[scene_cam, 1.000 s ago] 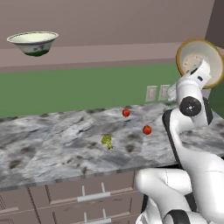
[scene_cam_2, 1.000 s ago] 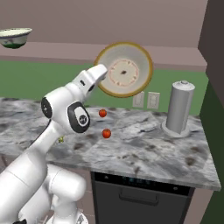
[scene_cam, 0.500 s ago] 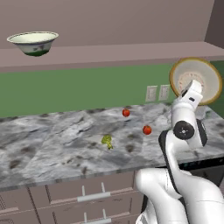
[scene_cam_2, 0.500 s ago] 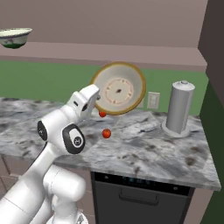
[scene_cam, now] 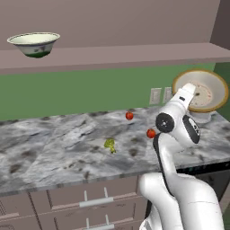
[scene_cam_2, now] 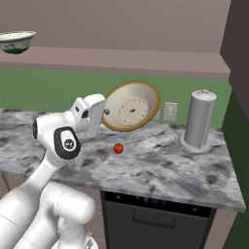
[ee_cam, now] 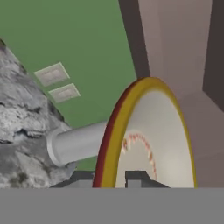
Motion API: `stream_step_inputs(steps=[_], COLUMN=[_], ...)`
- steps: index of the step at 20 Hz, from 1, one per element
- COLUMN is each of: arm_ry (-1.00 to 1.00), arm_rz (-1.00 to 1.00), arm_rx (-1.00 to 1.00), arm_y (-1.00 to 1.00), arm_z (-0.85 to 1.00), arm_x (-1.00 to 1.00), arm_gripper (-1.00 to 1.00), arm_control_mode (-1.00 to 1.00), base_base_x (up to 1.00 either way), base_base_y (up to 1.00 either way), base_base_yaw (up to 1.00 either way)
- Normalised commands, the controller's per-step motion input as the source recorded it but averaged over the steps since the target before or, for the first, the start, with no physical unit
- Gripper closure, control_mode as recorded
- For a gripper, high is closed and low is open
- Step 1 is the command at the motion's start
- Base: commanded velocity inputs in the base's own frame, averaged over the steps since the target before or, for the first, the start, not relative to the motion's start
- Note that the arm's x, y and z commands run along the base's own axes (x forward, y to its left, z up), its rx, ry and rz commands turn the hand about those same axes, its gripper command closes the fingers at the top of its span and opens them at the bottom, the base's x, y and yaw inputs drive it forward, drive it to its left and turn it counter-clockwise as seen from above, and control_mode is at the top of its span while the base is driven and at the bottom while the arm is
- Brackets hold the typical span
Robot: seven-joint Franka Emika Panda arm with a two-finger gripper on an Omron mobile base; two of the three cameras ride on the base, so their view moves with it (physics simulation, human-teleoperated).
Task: Pick both bowls and place them on the counter. Then place the apple in one bowl and place the broccoli in the other bowl.
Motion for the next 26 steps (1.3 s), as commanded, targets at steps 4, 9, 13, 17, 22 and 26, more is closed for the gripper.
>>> stream_step_inputs(steps=[4, 9, 13, 17, 22, 26], arm_ry=[0.14, 0.15, 0.17, 0.07, 0.1, 0.07], arm_rz=[-0.23, -0.15, -0.05, -0.02, 0.0, 0.0], arm_rx=[0.01, 0.09, 0.05, 0.01, 0.07, 0.08], arm_y=[0.22, -0.09, -0.15, -0.1, -0.18, -0.26], arm_z=[-0.36, -0.41, -0.44, -0.55, -0.47, -0.47], arm_x=[0.22, 0.14, 0.0, 0.08, 0.11, 0.18], arm_gripper=[1.0, 1.0, 1.0, 1.0, 1.0, 1.0], arm_control_mode=[-1.0, -1.0, -1.0, -1.0, -1.0, -1.0], base_base_x=[0.0, 0.0, 0.0, 0.0, 0.0, 0.0], base_base_y=[0.0, 0.0, 0.0, 0.0, 0.0, 0.0], base_base_yaw=[0.0, 0.0, 0.0, 0.0, 0.0, 0.0])
